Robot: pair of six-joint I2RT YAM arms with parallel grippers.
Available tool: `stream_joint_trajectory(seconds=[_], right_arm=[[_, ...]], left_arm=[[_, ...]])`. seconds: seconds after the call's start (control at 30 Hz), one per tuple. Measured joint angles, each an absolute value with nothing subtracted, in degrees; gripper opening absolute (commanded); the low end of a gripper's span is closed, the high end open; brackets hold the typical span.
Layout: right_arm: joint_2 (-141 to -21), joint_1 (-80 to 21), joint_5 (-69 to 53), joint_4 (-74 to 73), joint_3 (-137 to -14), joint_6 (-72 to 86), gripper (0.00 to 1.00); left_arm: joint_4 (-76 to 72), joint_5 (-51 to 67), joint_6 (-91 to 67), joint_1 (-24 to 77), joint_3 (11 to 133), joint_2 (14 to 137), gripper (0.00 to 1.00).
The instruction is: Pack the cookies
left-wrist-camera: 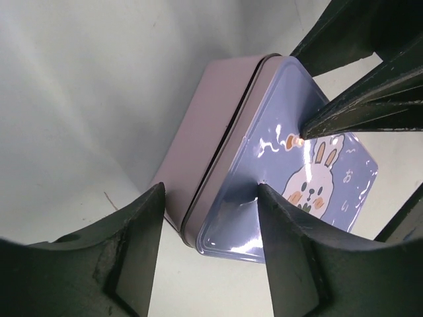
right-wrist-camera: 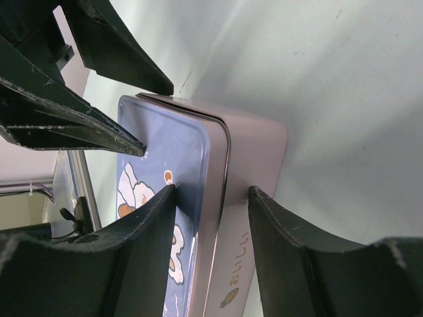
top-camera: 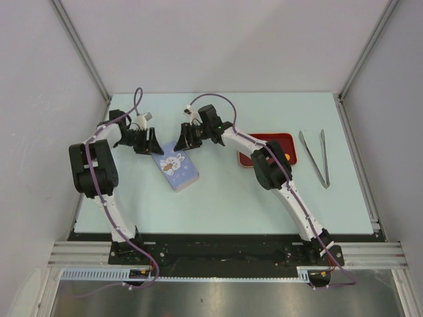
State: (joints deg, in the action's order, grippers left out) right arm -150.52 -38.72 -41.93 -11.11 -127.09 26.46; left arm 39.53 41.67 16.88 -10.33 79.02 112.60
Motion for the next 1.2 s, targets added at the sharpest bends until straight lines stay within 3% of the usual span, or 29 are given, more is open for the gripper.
stream_joint_trajectory(seconds=[0.13, 0.17, 0.77, 0.97, 1.2], right_arm=[[-150.5, -38.7, -41.9, -11.1, -127.1, 26.5, 0.52], [-150.5, -38.7, -41.9, -11.2, -127.1, 26.4, 0.52], [-149.4, -38.7, -41.7, -13.0, -126.0, 25.4, 0.56], [-148.9, -38.7, -41.5, -13.5, -125.3, 25.1, 0.56], [-147.6, -38.7, -41.0, -15.6, -123.1, 24.0, 0.57]], left_arm=[[40.1, 44.0, 17.6, -10.9, 80.1, 113.9, 0.50], [40.1, 44.6, 17.6, -11.0, 80.4, 114.2, 0.44], [39.3, 53.3, 16.1, -12.8, 81.9, 118.6, 0.23], [39.2, 53.6, 15.1, -12.9, 81.8, 118.8, 0.11], [40.2, 52.5, 13.3, -12.8, 81.8, 119.9, 0.12]])
